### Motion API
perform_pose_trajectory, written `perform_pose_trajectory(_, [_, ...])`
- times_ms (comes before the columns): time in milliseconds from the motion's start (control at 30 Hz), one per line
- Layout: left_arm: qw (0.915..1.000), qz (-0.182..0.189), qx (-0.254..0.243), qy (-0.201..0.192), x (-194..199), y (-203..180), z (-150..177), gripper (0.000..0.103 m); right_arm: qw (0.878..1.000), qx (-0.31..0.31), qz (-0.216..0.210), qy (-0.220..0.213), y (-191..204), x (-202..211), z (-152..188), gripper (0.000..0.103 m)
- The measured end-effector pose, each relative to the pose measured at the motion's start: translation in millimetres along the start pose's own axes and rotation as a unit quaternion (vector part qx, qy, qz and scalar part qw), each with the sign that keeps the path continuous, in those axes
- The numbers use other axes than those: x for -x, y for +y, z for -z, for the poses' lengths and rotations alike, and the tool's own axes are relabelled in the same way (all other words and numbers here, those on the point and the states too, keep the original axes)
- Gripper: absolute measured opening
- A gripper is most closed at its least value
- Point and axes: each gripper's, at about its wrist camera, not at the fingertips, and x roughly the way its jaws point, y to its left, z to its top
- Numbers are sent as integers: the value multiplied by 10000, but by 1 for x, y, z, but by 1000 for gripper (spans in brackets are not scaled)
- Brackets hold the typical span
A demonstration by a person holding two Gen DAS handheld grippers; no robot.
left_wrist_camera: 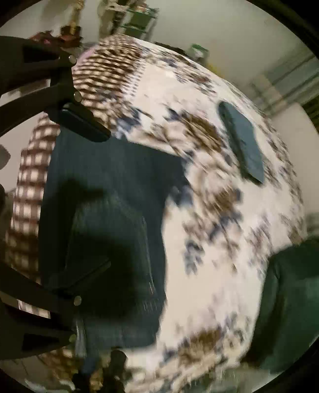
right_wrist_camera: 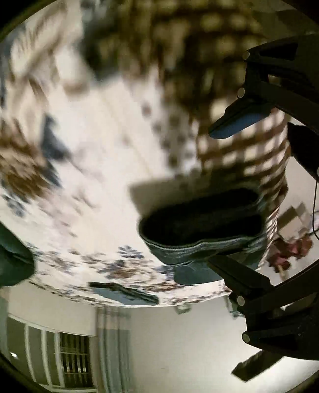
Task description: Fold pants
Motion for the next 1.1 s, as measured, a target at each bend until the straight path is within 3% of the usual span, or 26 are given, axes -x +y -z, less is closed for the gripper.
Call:
perform_pose_trajectory(167, [9994, -223, 150, 232, -24, 29, 6, 94, 9987, -81, -120, 488, 10, -54, -5, 95])
perform_pose_trajectory(200, [9994, -225, 160, 225, -25, 32, 7, 94, 9988, -84, -147, 455, 10, -57, -4, 80])
perform_pose_trajectory(233, [9994, -217, 178, 224, -26, 34, 8, 94, 9992, -54, -200, 348, 12, -57, -1, 52])
perform_pose_trajectory(333, [9994, -205, 176, 192, -26, 37, 9, 94, 9997, 181, -83, 112, 25, -53, 6, 18])
perform_pose_trajectory(500, [9991, -66, 304, 273, -26, 43, 10, 94, 9992, 326, -47, -220, 49, -31, 12, 10])
perform_pose_trajectory(567, [9990, -24, 362, 252, -24, 47, 9, 94, 9990, 257, -97, -351, 52, -17, 11, 10])
perform_pose_trajectory(667, [9986, 50, 435, 288, -28, 55, 7, 94, 9985, 251, 187, -446, 42, -4, 6, 10])
perform_pose_trajectory(767, [9982, 90, 466, 379, -39, 61, 5, 94, 9987, 86, 455, -203, 16, -8, 4, 11])
perform_pose_trajectory(867, [9966, 160, 457, 666, -63, 69, 7, 94, 9979, -17, 648, 79, 4, -18, 0, 29])
perform_pose_trajectory(933, [9945, 219, 517, 885, -78, 76, 12, 94, 9990, -112, 415, 75, 3, -9, 0, 56])
perform_pose_trajectory(1033, [9911, 481, 725, 1009, -91, 86, 19, 95, 9995, -270, 134, 16, -1, 9, 12, 75])
perform_pose_trajectory(1100, [9903, 546, 786, 1011, -93, 88, 22, 95, 9986, -479, -28, 242, -9, 9, 25, 77])
